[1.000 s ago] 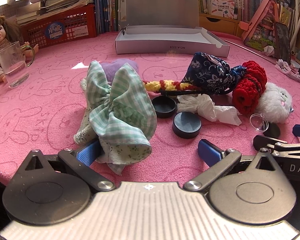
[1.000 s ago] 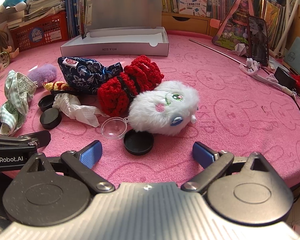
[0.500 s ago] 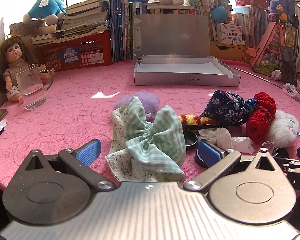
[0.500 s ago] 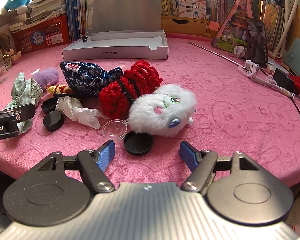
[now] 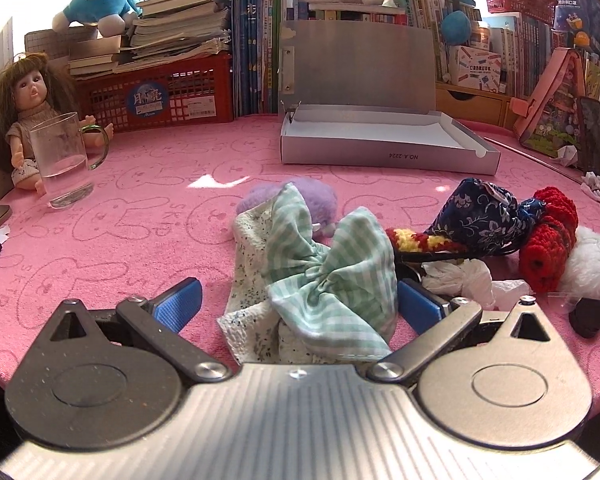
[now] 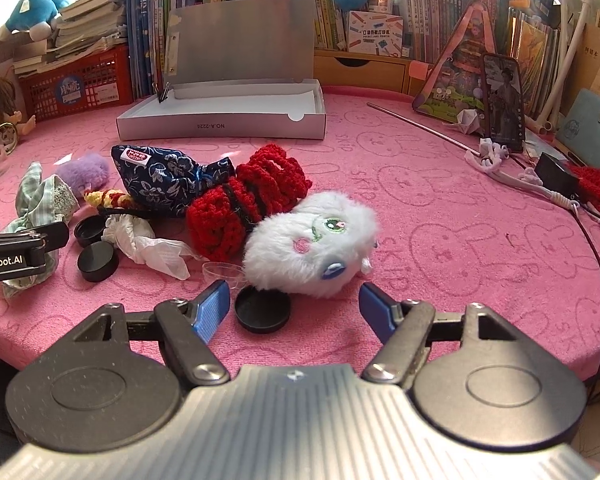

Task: Organize objects
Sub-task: 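Move the left tool toward the green gingham bow while the right tool approaches the white plush, then close the left gripper on the green bow while the right gripper grasps the white plush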

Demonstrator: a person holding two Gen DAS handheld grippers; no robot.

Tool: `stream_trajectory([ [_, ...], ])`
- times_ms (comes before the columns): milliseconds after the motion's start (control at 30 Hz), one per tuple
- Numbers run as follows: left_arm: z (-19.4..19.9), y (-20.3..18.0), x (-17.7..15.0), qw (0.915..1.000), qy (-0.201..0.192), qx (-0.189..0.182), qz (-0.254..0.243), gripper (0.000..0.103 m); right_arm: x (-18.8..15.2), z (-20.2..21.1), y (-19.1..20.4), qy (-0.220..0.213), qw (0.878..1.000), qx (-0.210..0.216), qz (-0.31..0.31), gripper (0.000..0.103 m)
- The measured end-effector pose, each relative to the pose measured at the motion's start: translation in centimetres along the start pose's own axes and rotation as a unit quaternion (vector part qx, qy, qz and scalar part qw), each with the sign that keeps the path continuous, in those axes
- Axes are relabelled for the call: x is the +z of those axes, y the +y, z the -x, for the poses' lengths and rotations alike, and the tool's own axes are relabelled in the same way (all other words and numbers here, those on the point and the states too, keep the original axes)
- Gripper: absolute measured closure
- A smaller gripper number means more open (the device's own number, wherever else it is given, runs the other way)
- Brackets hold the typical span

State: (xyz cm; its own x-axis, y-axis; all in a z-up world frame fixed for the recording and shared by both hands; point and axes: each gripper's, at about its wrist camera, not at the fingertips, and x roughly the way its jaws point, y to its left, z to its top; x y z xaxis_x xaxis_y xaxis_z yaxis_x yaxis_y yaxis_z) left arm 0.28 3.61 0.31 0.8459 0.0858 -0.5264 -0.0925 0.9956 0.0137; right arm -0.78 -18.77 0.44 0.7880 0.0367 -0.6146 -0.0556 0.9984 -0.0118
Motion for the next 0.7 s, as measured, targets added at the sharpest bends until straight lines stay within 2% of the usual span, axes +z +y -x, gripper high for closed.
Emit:
stream_trajectory([
  [133, 0.4, 0.4, 0.2, 0.9996, -0.019, -0.011, 0.016, 0.000, 0.3, 0.0, -0.4, -0.014, 1.000, -0.001, -0.007, 0.021],
  [233, 0.4, 0.1, 0.4, 0.9996, -0.025, -0.011, 0.004, 0.000, 0.8, 0.0, -0.7, -0.030, 0.999, -0.004, -0.013, 0.019],
  [333, -0.1, 0.0, 0.3, 0.9998, -0.015, -0.010, 0.006, 0.000, 1.2, -0.7, -0.9, -0.032, 0.999, -0.017, -0.012, 0.018],
  [600, -1.9, -0.1, -0.6, 0.9997, 0.018, -0.012, 0.012, 0.000, 1.3, -2.9, -0.5, -0.023, 1.000, -0.019, 0.002, 0.015],
  [700, -2.1, -0.4, -0.8, 0.9999, 0.014, -0.005, 0.000, 0.000, 1.2, -3.7, -0.5, -0.016, 1.000, -0.019, 0.007, 0.015],
])
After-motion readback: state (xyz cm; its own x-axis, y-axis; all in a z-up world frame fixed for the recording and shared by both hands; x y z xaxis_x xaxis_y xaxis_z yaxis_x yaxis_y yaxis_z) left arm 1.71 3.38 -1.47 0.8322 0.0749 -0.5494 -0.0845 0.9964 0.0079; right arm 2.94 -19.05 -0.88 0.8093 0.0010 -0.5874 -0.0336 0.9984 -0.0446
